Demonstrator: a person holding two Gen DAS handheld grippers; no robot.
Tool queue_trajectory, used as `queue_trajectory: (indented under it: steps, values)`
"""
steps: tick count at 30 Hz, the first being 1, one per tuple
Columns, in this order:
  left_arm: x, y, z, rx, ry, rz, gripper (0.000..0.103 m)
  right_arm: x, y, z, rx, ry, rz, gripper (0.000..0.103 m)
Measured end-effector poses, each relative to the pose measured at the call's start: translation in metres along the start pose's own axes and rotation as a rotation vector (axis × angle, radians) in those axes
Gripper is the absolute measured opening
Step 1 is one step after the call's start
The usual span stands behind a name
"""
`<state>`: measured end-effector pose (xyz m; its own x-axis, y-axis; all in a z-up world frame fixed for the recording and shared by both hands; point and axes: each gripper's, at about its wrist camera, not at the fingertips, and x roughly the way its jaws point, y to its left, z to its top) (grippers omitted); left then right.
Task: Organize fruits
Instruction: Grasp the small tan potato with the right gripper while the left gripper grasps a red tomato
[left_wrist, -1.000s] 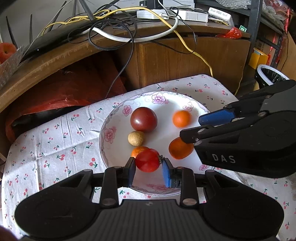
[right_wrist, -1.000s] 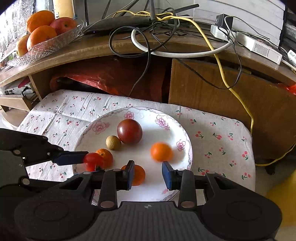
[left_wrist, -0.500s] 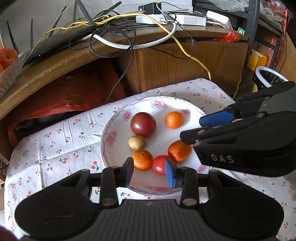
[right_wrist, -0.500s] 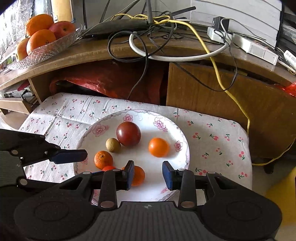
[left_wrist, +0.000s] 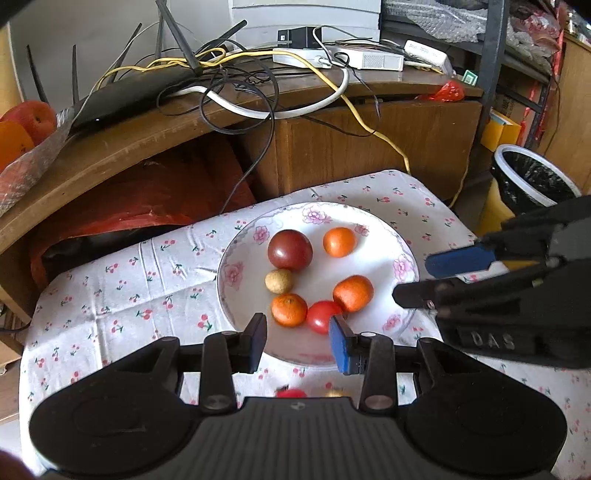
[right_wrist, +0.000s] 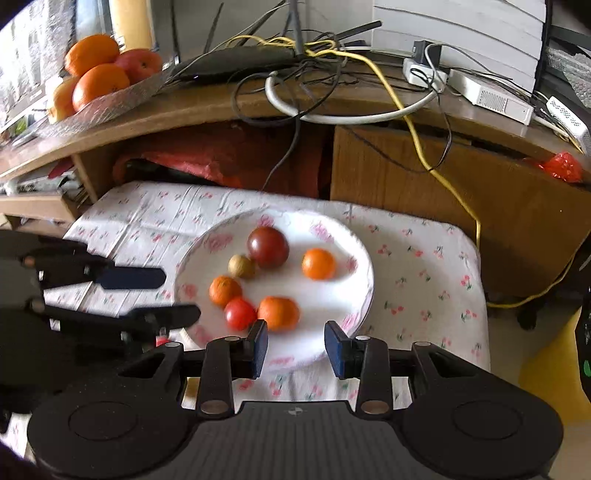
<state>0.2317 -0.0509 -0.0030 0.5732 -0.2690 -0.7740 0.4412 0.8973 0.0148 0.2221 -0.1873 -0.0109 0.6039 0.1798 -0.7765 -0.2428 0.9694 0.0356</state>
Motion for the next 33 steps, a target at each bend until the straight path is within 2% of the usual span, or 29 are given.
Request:
queue_trajectory:
  steps: [10,17,25,28,31,33]
  values:
    - [-0.016,0.015,-0.035,0.063,0.071,0.006,0.046,-0.003,0.044,-0.027,-0.069,0.064,0.066,0.033]
    - [-0.021,0.037,-0.048,0.029,0.084,0.013,0.046,0.017,0.060,-0.034,-0.129,0.110,0.097,0.037]
    - [-0.018,0.044,-0.052,0.015,0.091,-0.005,0.046,0.041,0.070,-0.031,-0.170,0.135,0.115,0.037]
    - [-0.016,0.044,-0.052,0.023,0.097,-0.008,0.046,0.047,0.072,-0.032,-0.189,0.150,0.105,0.033]
    - [-0.012,0.044,-0.051,0.019,0.108,-0.022,0.046,0.046,0.072,-0.030,-0.205,0.145,0.121,0.021]
    - [-0.009,0.042,-0.051,0.017,0.117,-0.043,0.046,0.046,0.069,-0.029,-0.188,0.152,0.132,0.021]
